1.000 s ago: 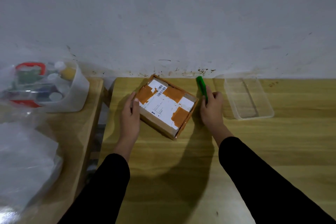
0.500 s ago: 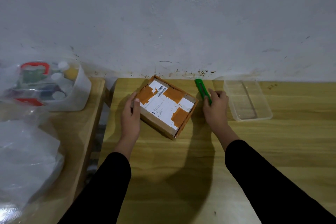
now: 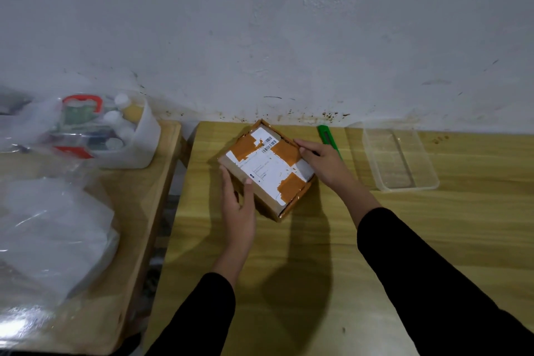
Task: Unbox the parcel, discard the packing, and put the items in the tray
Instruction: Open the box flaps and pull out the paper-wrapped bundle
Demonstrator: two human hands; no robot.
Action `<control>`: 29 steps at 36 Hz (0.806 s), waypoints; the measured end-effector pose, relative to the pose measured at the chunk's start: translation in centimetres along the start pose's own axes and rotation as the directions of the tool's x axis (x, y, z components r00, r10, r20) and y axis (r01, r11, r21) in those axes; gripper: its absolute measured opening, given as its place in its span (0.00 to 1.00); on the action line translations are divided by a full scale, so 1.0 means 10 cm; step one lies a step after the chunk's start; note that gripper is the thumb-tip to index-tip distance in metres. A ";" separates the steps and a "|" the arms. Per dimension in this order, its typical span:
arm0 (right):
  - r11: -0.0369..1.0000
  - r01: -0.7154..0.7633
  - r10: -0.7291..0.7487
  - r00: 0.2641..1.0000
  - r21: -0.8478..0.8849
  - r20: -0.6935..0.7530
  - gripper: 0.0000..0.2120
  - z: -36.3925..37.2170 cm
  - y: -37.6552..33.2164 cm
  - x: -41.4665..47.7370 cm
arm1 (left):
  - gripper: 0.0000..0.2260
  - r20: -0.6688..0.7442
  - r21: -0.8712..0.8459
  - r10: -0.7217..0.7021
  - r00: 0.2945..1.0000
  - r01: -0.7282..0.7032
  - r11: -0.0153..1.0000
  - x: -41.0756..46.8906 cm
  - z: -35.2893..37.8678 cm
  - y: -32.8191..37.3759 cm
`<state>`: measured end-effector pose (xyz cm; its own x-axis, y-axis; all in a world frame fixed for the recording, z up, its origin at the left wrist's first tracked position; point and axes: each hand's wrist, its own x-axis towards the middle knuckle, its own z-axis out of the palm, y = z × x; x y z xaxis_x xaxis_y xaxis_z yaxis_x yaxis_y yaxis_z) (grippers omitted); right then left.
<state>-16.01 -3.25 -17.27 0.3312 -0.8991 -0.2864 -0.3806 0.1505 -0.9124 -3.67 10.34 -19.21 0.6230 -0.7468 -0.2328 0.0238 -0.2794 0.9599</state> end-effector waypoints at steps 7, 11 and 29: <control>0.994 0.000 0.016 0.989 0.107 -0.150 0.15 0.04 0.20 -0.56 | 0.27 0.040 -0.069 -0.063 0.997 0.066 0.995 -0.28 -0.01 -0.03; 0.990 -0.015 0.053 0.961 0.141 -0.271 0.15 0.19 0.40 -0.97 | 0.22 -0.069 -0.092 -0.099 0.993 0.092 0.992 -0.48 0.00 0.02; 0.912 0.210 -0.311 0.913 -0.352 -0.263 0.15 0.10 0.29 -0.82 | 0.16 -0.012 0.054 -0.039 0.999 0.040 0.998 -0.54 -0.42 -0.29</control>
<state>-19.00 4.96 -17.83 0.1934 -0.9761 0.0995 -0.5815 -0.1957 -0.7896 -3.81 17.68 -20.05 0.6313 -0.7276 -0.2685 0.0062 -0.3414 0.9399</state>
